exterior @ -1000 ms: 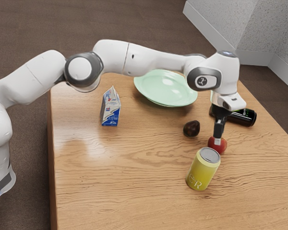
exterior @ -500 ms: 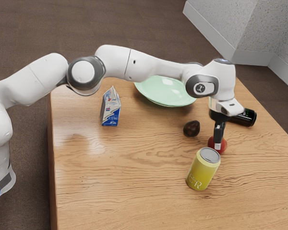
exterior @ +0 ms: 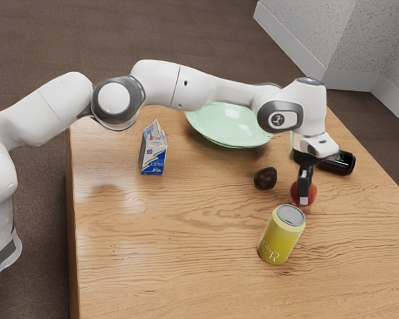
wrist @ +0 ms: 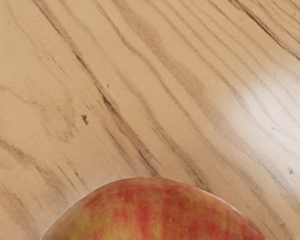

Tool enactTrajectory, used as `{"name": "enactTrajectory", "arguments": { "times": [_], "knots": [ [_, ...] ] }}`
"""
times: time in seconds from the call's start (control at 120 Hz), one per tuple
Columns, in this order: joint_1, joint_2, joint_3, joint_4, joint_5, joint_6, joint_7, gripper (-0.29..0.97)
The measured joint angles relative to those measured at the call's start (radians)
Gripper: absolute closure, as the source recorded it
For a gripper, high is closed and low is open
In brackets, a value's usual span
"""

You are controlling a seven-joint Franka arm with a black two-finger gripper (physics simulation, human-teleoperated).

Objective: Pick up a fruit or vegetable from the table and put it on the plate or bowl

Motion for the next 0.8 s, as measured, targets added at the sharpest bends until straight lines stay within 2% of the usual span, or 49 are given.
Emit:
{"name": "enactTrajectory", "arguments": {
  "times": [0.108, 0.208, 0.3, 0.392, 0.492, 0.658, 0.8],
  "knots": [
    [0.036, -0.244, 0.039, -0.114, -0.004, -0.080, -0.011, 0.24],
    [0.233, -0.528, 0.052, -0.358, -0.084, -0.136, -0.021, 0.23],
    [0.375, -0.653, 0.072, -0.485, -0.158, -0.169, -0.022, 0.23],
    [0.415, -0.675, 0.155, -0.527, -0.212, -0.189, -0.014, 0.24],
    [0.444, -0.652, 0.223, -0.529, -0.240, -0.203, 0.008, 0.23],
    [0.463, -0.520, 0.236, -0.424, -0.221, -0.213, 0.057, 0.24],
    [0.442, -0.486, 0.235, -0.333, -0.204, -0.212, 0.099, 0.23]
  ]
}}
